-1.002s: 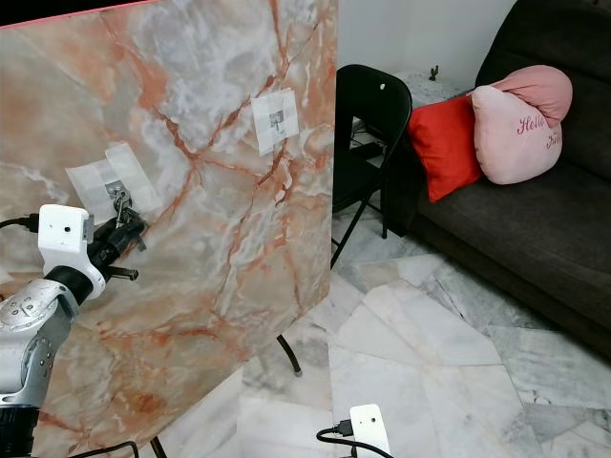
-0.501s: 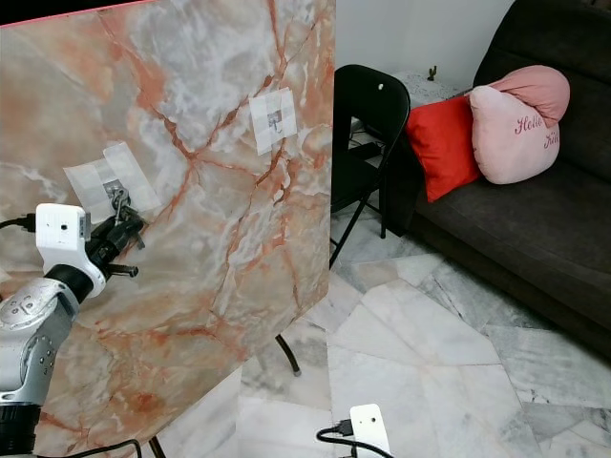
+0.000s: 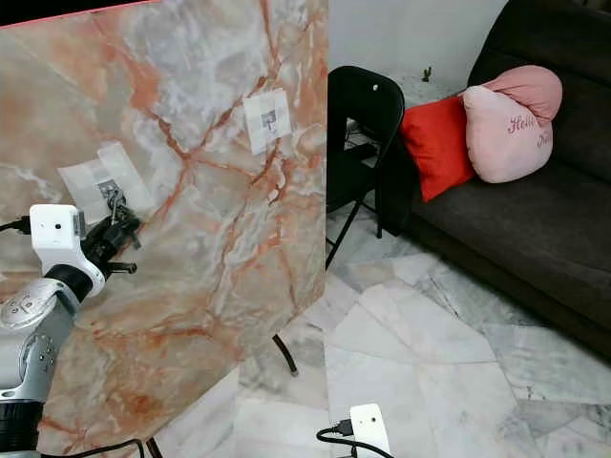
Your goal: Hang keys on a hook
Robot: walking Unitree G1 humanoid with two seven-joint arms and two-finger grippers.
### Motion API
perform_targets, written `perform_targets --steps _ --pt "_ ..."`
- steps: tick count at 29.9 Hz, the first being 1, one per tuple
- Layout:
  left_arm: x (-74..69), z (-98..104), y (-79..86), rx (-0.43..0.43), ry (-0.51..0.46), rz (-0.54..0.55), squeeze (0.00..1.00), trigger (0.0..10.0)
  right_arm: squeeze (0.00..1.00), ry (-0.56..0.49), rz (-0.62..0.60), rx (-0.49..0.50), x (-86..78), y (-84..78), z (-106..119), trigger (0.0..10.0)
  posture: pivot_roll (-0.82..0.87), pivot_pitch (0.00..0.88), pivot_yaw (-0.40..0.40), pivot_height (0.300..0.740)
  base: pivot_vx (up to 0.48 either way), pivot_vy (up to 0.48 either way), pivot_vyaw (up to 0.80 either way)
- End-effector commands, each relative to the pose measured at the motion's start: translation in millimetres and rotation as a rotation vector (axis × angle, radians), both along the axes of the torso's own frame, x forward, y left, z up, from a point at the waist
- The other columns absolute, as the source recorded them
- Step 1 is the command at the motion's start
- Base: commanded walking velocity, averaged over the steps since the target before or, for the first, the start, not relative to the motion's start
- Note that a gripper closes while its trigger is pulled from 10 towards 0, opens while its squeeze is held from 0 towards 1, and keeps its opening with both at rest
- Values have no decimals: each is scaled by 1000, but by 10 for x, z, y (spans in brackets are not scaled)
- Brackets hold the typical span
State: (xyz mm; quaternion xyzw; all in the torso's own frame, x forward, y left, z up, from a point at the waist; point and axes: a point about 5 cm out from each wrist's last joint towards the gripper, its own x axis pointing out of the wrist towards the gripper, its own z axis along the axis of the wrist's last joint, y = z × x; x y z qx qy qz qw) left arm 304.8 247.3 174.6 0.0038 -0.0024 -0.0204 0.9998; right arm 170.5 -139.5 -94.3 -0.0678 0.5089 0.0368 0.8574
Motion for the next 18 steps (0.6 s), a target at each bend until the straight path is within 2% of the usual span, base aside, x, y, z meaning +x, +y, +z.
perform_targets --steps 1,10,17,18 --pt "-31 142 159 -17 -58 95 0 10000 0 -7 5 -2 11 -2 5 10000 78 0 -45 728 0 0 0" --pt "-58 145 175 -24 -63 103 0 10000 0 -10 4 -4 16 -2 8 10000 78 0 -46 728 0 0 0" --pt "-95 173 242 -14 -91 159 0 10000 0 -12 1 -4 16 -4 8 10000 78 0 -46 728 0 0 0" --pt "-105 196 280 14 -104 184 0 10000 0 -12 0 -4 16 -4 8 10000 79 0 -46 728 0 0 0"
